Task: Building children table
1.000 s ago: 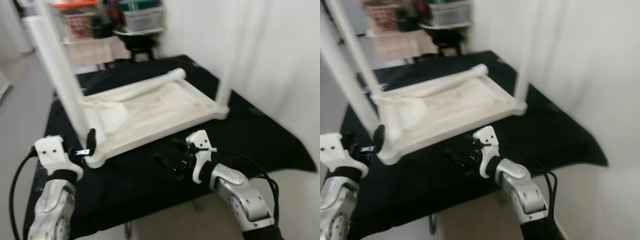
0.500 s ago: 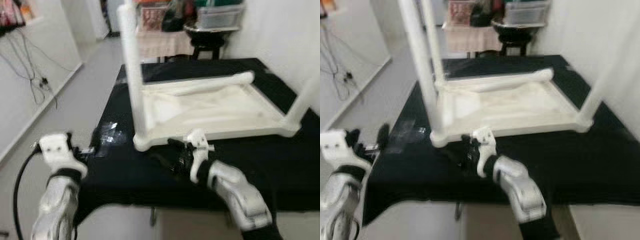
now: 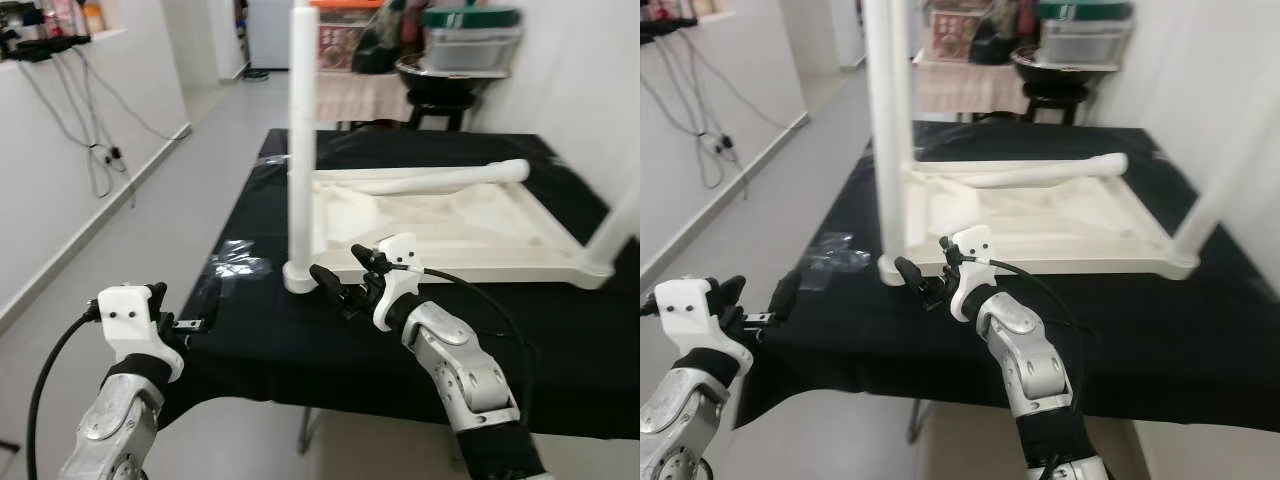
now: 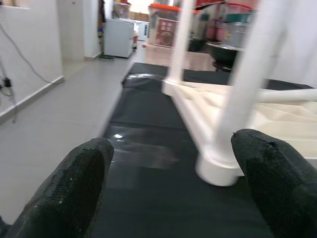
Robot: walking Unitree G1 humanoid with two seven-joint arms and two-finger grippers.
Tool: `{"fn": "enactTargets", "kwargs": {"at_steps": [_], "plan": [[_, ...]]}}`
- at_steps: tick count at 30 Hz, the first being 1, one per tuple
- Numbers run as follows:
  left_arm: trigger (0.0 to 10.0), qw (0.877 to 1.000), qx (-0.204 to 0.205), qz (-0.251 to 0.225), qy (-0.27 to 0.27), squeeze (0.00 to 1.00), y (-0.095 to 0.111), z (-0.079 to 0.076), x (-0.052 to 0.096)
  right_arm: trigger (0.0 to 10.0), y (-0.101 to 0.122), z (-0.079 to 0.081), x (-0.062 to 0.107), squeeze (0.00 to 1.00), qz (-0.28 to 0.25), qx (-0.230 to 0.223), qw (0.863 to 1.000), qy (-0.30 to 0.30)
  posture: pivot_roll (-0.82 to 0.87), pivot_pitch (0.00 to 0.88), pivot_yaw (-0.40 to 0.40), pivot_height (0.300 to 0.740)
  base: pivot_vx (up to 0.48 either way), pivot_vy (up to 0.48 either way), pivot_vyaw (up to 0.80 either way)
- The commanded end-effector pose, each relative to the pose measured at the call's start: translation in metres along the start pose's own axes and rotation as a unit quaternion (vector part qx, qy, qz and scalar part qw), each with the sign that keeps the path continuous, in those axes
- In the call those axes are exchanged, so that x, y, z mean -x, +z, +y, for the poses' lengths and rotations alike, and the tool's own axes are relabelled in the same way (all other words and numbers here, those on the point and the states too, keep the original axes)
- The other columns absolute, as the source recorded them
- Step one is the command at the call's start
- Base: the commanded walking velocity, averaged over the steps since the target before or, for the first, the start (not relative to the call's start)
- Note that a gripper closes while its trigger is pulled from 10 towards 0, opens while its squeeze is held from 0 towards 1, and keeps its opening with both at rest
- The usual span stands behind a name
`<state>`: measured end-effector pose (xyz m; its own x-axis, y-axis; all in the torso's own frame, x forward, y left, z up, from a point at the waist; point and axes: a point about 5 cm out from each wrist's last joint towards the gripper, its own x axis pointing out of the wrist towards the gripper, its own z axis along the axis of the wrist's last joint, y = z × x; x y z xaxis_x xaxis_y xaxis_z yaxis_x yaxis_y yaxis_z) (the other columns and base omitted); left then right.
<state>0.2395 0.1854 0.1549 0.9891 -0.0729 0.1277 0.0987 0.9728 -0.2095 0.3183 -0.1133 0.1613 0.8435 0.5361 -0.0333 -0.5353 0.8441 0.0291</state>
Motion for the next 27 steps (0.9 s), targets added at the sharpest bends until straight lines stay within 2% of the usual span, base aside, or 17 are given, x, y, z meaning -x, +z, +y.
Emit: {"fn": "enactTargets", "kwargs": {"at_steps": [1,11,27], "plan": [[10.0,1.000,0.010,0.009,-0.009,0.00,-0.0027,-0.0020,-0.0004,10.0,-0.0018,-0.0060,0.0016,0.00,0.002,0.005,1.000,-0.015,-0.09,0.057,-0.003,0.740,0.000,-0.480,0.00],[10.0,1.000,0.021,0.010,-0.008,0.00,-0.0027,0.0008,-0.0007,10.0,-0.0041,-0.0043,-0.0032,0.00,0.003,0.017,1.000,-0.022,-0.09,0.059,-0.001,0.740,0.000,-0.465,0.00],[10.0,0.999,0.035,0.010,-0.006,0.00,-0.0035,0.0014,-0.0024,10.0,-0.0076,-0.0015,-0.0064,0.00,0.025,0.041,0.999,-0.014,-0.09,0.055,-0.002,0.740,0.000,0.000,0.00]]}}
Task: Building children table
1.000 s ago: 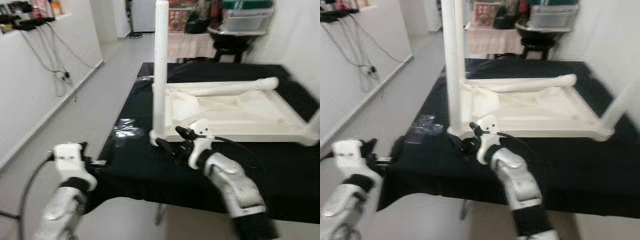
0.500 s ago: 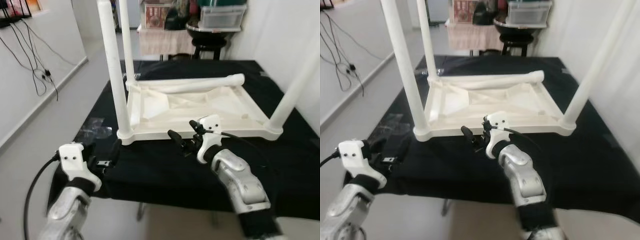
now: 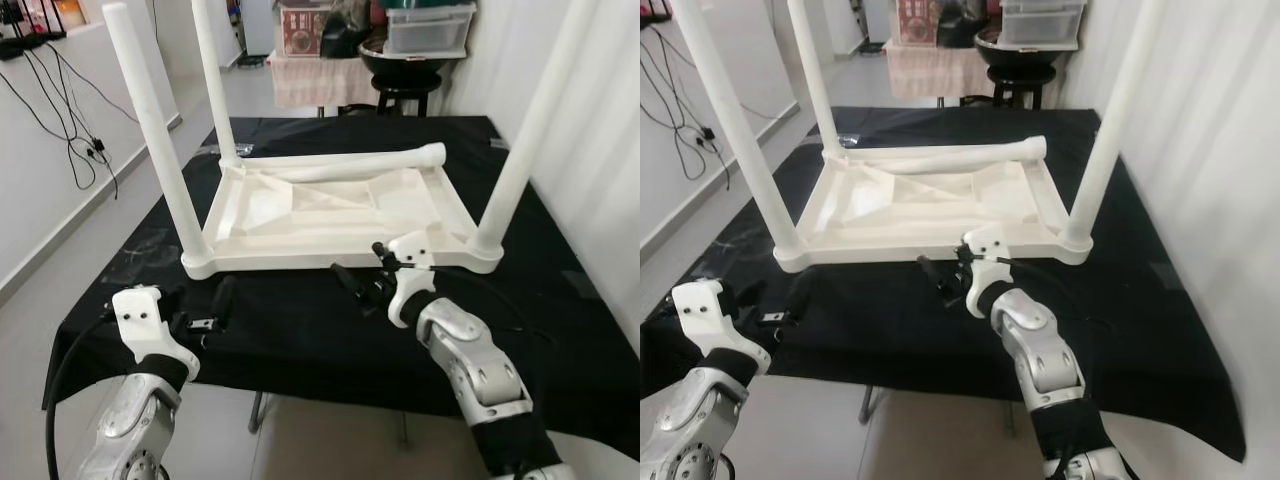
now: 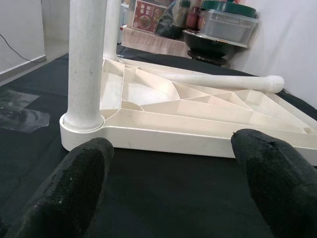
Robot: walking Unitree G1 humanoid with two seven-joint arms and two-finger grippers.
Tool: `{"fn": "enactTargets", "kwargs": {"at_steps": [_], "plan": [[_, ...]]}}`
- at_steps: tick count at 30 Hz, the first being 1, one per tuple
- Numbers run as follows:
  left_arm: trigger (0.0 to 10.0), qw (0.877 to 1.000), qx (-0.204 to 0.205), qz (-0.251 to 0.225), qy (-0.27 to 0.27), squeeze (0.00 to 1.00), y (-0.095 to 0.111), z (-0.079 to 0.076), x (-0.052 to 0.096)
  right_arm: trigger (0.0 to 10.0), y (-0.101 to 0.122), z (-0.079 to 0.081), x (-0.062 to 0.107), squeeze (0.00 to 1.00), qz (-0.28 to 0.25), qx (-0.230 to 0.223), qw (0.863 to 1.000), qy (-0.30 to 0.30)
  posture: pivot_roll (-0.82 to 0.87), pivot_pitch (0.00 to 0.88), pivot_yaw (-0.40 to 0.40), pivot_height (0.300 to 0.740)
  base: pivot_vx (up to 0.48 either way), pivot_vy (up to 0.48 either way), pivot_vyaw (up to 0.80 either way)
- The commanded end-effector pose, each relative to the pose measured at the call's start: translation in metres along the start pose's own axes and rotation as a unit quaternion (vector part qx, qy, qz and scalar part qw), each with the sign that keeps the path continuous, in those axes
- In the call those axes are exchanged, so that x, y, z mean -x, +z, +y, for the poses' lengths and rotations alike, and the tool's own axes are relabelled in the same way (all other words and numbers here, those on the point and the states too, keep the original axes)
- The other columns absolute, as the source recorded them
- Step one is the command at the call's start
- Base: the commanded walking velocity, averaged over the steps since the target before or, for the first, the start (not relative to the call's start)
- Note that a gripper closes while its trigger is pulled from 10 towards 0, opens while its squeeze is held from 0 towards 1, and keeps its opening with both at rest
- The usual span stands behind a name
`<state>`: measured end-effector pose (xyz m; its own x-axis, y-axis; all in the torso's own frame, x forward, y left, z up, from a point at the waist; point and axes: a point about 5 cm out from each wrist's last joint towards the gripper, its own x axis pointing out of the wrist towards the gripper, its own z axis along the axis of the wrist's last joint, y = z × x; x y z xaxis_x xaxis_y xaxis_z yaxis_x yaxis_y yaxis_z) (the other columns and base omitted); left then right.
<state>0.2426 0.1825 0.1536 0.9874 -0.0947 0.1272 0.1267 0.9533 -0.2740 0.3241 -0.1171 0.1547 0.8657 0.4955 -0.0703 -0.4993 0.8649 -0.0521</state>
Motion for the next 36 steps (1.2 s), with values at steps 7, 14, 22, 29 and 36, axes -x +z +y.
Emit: {"fn": "enactTargets", "kwargs": {"at_steps": [7,14,22,29,36], "plan": [[10.0,1.000,-0.010,0.014,-0.006,0.00,-0.004,0.000,0.001,10.0,-0.003,0.008,-0.007,0.00,0.051,0.070,0.995,0.041,-0.09,0.033,0.012,0.740,0.000,0.000,0.00],[10.0,0.999,-0.017,0.025,-0.023,0.00,-0.008,-0.006,0.003,10.0,0.010,0.006,-0.029,0.00,0.135,0.195,0.964,0.121,-0.08,0.035,0.020,0.740,0.000,0.000,0.00],[10.0,0.999,-0.016,0.022,-0.021,0.00,-0.006,-0.011,0.008,10.0,0.021,0.007,-0.059,0.00,0.181,0.238,0.946,0.122,-0.05,0.065,0.000,0.740,0.000,0.000,0.00],[10.0,1.000,-0.003,0.017,-0.021,0.00,-0.002,-0.019,0.019,10.0,0.031,0.017,-0.081,0.00,0.215,0.282,0.923,0.152,-0.02,0.121,-0.022,0.740,0.000,0.000,0.00],[10.0,1.000,0.004,0.016,-0.021,0.00,0.000,-0.024,0.025,10.0,0.040,0.018,-0.090,0.00,0.228,0.272,0.925,0.136,0.00,0.155,-0.039,0.740,0.000,0.000,0.00]]}}
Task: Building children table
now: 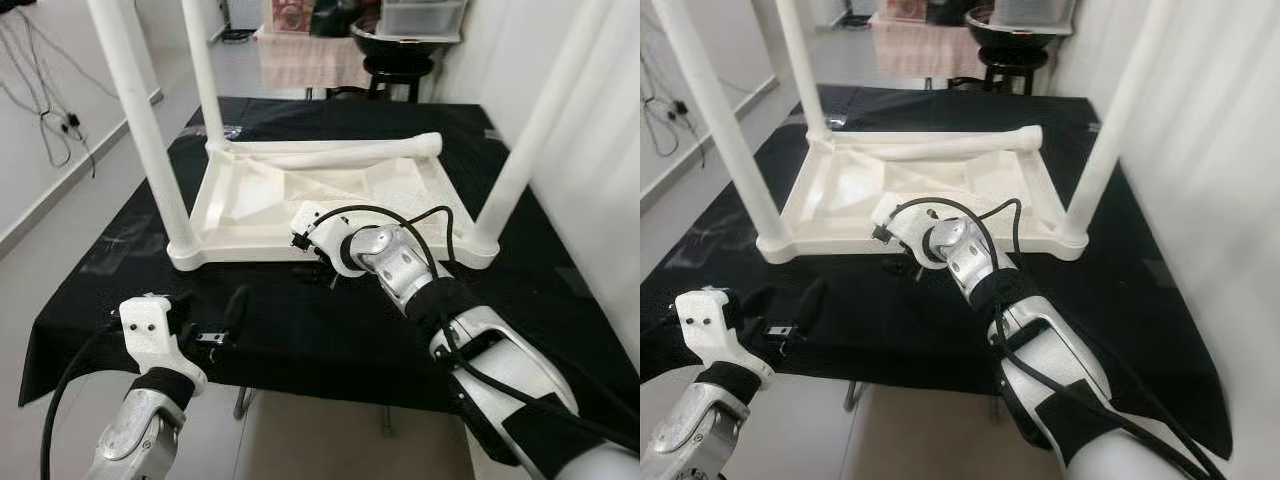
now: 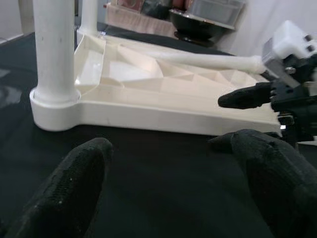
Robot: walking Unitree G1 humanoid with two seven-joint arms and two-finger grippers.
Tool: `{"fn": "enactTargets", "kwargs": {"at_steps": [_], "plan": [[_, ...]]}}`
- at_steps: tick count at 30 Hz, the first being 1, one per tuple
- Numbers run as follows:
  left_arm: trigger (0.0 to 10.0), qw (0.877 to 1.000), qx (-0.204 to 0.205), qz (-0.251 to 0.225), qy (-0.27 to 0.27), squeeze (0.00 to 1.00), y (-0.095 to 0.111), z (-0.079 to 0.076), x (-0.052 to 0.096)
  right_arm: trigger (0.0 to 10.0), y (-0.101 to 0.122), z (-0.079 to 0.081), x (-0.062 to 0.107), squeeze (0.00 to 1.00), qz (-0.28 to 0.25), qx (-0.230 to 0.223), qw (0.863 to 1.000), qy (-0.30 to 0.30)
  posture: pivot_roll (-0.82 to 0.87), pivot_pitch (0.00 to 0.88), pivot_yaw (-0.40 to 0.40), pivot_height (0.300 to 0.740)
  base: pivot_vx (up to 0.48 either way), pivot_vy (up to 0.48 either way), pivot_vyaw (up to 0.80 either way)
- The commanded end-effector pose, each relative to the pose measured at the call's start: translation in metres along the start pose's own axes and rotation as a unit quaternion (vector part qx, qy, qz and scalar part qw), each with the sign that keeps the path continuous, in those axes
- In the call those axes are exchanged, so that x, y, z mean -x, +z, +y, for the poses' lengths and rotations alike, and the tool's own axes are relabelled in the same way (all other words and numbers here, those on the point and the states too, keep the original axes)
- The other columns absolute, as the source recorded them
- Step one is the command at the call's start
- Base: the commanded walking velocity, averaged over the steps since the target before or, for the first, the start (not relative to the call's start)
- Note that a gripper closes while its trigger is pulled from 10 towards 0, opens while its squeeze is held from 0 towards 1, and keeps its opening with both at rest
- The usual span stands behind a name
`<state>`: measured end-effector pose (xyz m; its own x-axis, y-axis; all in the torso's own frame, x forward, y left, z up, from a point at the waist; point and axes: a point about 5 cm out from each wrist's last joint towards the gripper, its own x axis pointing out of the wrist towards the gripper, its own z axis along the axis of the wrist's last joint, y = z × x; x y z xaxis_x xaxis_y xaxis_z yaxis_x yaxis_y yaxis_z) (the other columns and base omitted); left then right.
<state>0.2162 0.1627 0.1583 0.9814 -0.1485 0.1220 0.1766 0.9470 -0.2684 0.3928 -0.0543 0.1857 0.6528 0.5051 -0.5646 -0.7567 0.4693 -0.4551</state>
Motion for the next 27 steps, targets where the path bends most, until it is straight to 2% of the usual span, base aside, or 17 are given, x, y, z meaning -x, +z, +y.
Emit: {"fn": "enactTargets", "kwargs": {"at_steps": [1,6,11,12,14,15,16,17,18,19,20,21,22,23,24,26,27], "plan": [[10.0,1.000,0.004,0.006,0.004,0.00,-0.001,-0.001,0.002,10.0,0.001,-0.002,0.000,0.00,0.002,-0.005,1.000,-0.006,0.00,0.155,-0.039,0.740,0.000,0.000,0.00],[10.0,1.000,0.011,0.006,0.004,0.00,0.001,-0.007,0.008,10.0,0.008,-0.005,-0.001,0.00,0.015,-0.009,1.000,-0.015,0.01,0.190,-0.056,0.740,0.000,0.000,0.00],[10.0,1.000,0.017,0.006,0.005,0.00,0.004,-0.014,0.015,10.0,0.017,-0.012,0.000,0.00,-0.008,-0.060,0.997,-0.039,0.02,0.216,-0.071,0.740,0.000,0.000,0.00],[10.0,1.000,0.021,0.005,0.006,0.00,0.005,-0.015,0.017,10.0,0.026,-0.016,0.002,0.00,-0.050,-0.092,0.993,-0.047,0.02,0.224,-0.075,0.740,0.000,0.000,0.00],[10.0,1.000,0.023,0.004,0.006,0.00,0.006,-0.017,0.019,10.0,0.035,-0.020,0.005,0.00,-0.086,-0.119,0.988,-0.048,0.02,0.230,-0.075,0.740,0.000,0.000,0.00],[10.0,1.000,0.023,0.004,0.006,0.00,0.006,-0.017,0.019,10.0,0.035,-0.020,0.005,0.00,-0.086,-0.119,0.988,-0.048,0.02,0.230,-0.075,0.740,0.000,0.000,0.00],[10.0,1.000,0.027,0.004,0.006,0.00,0.007,-0.018,0.019,10.0,0.053,-0.026,0.013,0.00,-0.181,-0.157,0.970,-0.037,0.01,0.235,-0.073,0.740,0.000,0.000,0.00],[10.0,1.000,0.027,0.004,0.006,0.00,0.007,-0.018,0.019,10.0,0.053,-0.026,0.013,0.00,-0.181,-0.157,0.970,-0.037,0.01,0.235,-0.073,0.740,0.000,0.000,0.00],[10.0,1.000,0.029,0.004,0.005,0.00,0.008,-0.018,0.019,10.0,0.065,-0.032,0.021,0.00,-0.247,-0.178,0.952,-0.032,0.01,0.235,-0.073,0.740,0.000,0.000,0.00],[10.0,1.000,0.028,0.006,0.006,0.00,0.008,-0.017,0.019,10.0,0.075,-0.039,0.031,0.00,-0.328,-0.207,0.921,-0.029,0.01,0.234,-0.065,0.740,0.000,0.000,0.00],[10.0,1.000,0.025,0.007,0.007,0.00,0.009,-0.015,0.018,10.0,0.077,-0.045,0.043,0.00,-0.390,-0.212,0.895,-0.042,0.00,0.230,-0.056,0.740,0.000,0.000,0.00],[10.0,1.000,0.025,0.007,0.007,0.00,0.009,-0.015,0.018,10.0,0.077,-0.045,0.043,0.00,-0.390,-0.212,0.895,-0.042,0.00,0.230,-0.056,0.740,0.000,0.000,0.00],[10.0,1.000,0.021,0.008,0.009,0.00,0.009,-0.013,0.016,10.0,0.073,-0.045,0.049,0.00,-0.419,-0.223,0.879,-0.034,0.00,0.222,-0.050,0.740,0.000,0.000,0.00],[10.0,1.000,0.021,0.008,0.009,0.00,0.009,-0.013,0.016,10.0,0.073,-0.045,0.049,0.00,-0.419,-0.223,0.879,-0.034,0.00,0.222,-0.050,0.740,0.000,0.000,0.00],[10.0,1.000,0.018,0.008,0.012,0.00,0.009,-0.011,0.015,10.0,0.069,-0.043,0.053,0.00,-0.439,-0.232,0.868,-0.022,-0.01,0.220,-0.048,0.740,0.000,0.000,0.00],[10.0,1.000,0.010,0.009,0.016,0.00,0.009,-0.007,0.012,10.0,0.058,-0.029,0.054,0.00,-0.449,-0.244,0.860,0.018,-0.01,0.208,-0.043,0.740,0.000,0.000,0.00],[10.0,1.000,0.010,0.009,0.016,0.00,0.009,-0.007,0.012,10.0,0.058,-0.029,0.054,0.00,-0.449,-0.244,0.860,0.018,-0.01,0.208,-0.043,0.740,0.000,0.000,0.00]]}}
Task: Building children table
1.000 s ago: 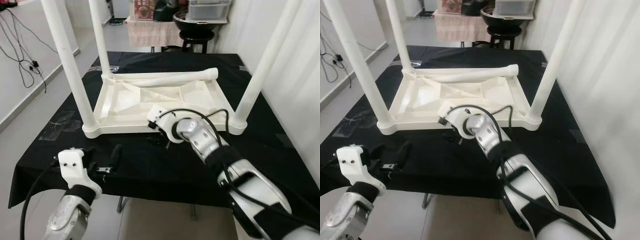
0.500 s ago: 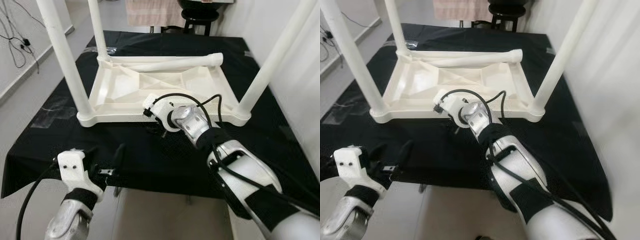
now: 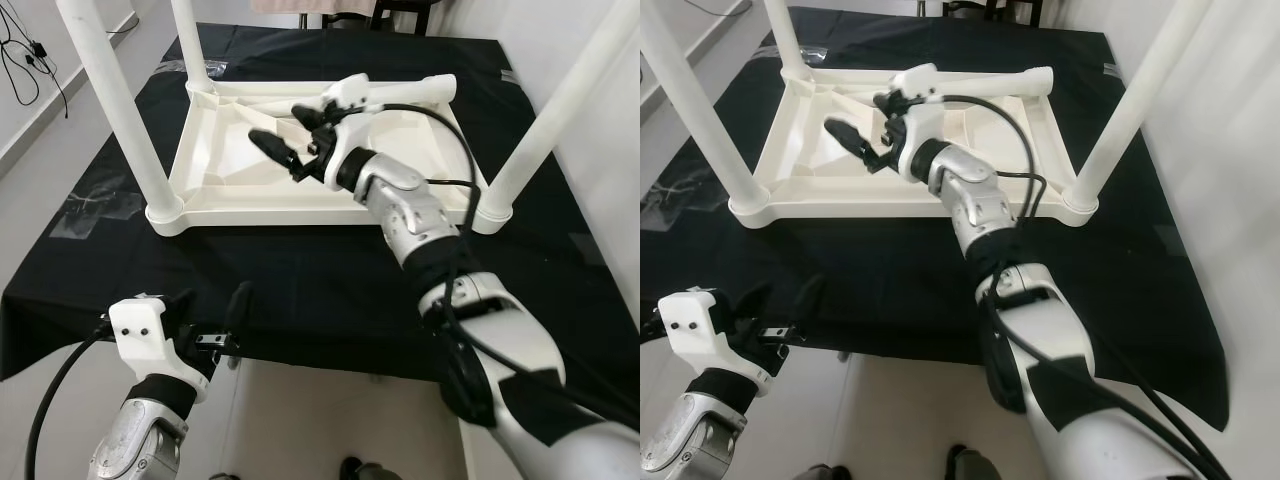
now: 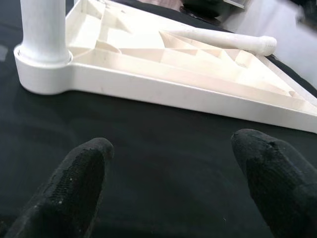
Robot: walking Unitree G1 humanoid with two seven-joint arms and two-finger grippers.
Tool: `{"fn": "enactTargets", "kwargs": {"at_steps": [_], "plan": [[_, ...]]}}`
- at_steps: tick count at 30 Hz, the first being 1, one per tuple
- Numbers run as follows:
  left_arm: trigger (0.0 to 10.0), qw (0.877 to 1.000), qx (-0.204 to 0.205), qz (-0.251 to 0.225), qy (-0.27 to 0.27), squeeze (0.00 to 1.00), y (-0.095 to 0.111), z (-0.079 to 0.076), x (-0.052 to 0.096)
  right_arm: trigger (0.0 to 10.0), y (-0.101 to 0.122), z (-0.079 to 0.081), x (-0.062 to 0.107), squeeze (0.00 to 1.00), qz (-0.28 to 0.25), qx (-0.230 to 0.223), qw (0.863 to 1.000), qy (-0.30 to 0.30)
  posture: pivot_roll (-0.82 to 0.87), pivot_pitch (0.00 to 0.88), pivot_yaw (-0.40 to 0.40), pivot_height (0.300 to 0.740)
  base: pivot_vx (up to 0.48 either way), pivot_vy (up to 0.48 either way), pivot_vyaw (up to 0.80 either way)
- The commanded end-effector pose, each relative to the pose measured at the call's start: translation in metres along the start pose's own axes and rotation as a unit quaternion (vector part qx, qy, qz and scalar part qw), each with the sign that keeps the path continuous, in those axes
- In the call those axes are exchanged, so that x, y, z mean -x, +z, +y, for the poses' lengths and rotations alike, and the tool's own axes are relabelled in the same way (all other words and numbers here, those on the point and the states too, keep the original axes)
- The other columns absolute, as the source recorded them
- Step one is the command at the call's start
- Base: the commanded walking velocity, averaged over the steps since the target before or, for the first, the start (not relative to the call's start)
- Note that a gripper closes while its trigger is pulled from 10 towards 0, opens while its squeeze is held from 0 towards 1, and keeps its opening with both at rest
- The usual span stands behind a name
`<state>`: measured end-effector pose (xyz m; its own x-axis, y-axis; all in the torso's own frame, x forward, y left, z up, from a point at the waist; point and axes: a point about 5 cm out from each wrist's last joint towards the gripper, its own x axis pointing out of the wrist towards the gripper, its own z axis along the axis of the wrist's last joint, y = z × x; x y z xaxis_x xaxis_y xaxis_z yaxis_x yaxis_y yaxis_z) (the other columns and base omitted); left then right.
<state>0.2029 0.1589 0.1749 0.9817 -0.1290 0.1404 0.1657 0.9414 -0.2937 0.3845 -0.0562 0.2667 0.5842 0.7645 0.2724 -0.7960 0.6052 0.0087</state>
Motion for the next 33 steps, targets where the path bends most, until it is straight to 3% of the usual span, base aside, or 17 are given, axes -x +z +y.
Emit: {"fn": "enactTargets", "kwargs": {"at_steps": [1,2,3,4,6,8,10,12,13,14,20,27,33], "plan": [[10.0,1.000,-0.003,0.020,0.009,0.00,-0.006,0.004,0.002,10.0,0.003,0.004,-0.001,0.00,-0.007,-0.009,1.000,0.015,-0.01,0.208,-0.043,0.740,0.000,0.000,0.00],[10.0,1.000,-0.005,0.019,0.012,0.00,-0.007,0.006,-0.001,10.0,-0.007,0.009,0.006,0.00,-0.001,-0.022,1.000,0.021,-0.02,0.191,-0.035,0.740,0.000,0.000,0.00],[10.0,1.000,-0.012,0.013,0.019,0.00,-0.006,0.012,-0.006,10.0,-0.035,0.029,0.031,0.00,0.029,-0.043,0.999,0.007,-0.03,0.163,-0.021,0.740,0.000,0.000,0.00],[10.0,1.000,-0.012,0.013,0.019,0.00,-0.006,0.012,-0.006,10.0,-0.035,0.029,0.031,0.00,0.029,-0.043,0.999,0.007,-0.03,0.163,-0.021,0.740,0.000,0.000,0.00],[10.0,1.000,-0.018,0.009,0.023,0.00,-0.006,0.017,-0.010,10.0,-0.051,0.041,0.049,0.00,0.047,-0.055,0.997,-0.022,-0.03,0.151,-0.014,0.740,0.000,0.000,0.00],[10.0,0.999,-0.019,0.008,0.024,0.00,-0.006,0.018,-0.011,10.0,-0.054,0.043,0.054,0.00,0.049,-0.057,0.997,-0.031,-0.03,0.149,-0.012,0.740,0.000,0.000,0.00],[10.0,1.000,-0.022,0.005,0.020,0.00,-0.006,0.020,-0.013,10.0,-0.065,0.047,0.073,0.00,0.066,-0.016,0.997,-0.043,-0.04,0.133,0.001,0.740,0.120,0.000,0.00],[10.0,1.000,-0.022,0.005,0.020,0.00,-0.006,0.020,-0.013,10.0,-0.065,0.047,0.073,0.00,0.066,-0.016,0.997,-0.043,-0.04,0.133,0.001,0.740,0.240,0.000,0.00],[10.0,1.000,-0.022,0.004,0.019,0.00,-0.006,0.021,-0.014,10.0,-0.068,0.048,0.080,0.00,0.071,0.001,0.997,-0.042,-0.05,0.131,0.003,0.740,0.240,0.000,0.00],[10.0,1.000,-0.022,0.003,0.017,0.00,-0.005,0.022,-0.016,10.0,-0.074,0.047,0.091,0.00,0.079,-0.011,0.995,-0.059,-0.05,0.122,0.009,0.740,0.307,0.000,0.00],[10.0,1.000,-0.026,0.000,0.018,0.00,-0.006,0.024,-0.016,10.0,-0.073,0.039,0.102,0.00,0.064,-0.048,0.991,-0.103,-0.06,0.107,0.017,0.740,0.319,0.000,-0.27],[10.0,0.999,-0.029,0.002,0.019,0.00,-0.010,0.025,-0.012,10.0,-0.066,0.053,0.102,0.00,0.055,-0.049,0.994,-0.086,-0.05,0.089,0.018,0.740,0.369,0.000,-0.11],[10.0,0.999,-0.029,0.000,0.018,0.00,-0.011,0.025,-0.015,10.0,-0.066,0.060,0.101,0.00,0.060,-0.033,0.996,-0.053,-0.05,0.082,0.015,0.740,0.386,0.000,0.53]]}}
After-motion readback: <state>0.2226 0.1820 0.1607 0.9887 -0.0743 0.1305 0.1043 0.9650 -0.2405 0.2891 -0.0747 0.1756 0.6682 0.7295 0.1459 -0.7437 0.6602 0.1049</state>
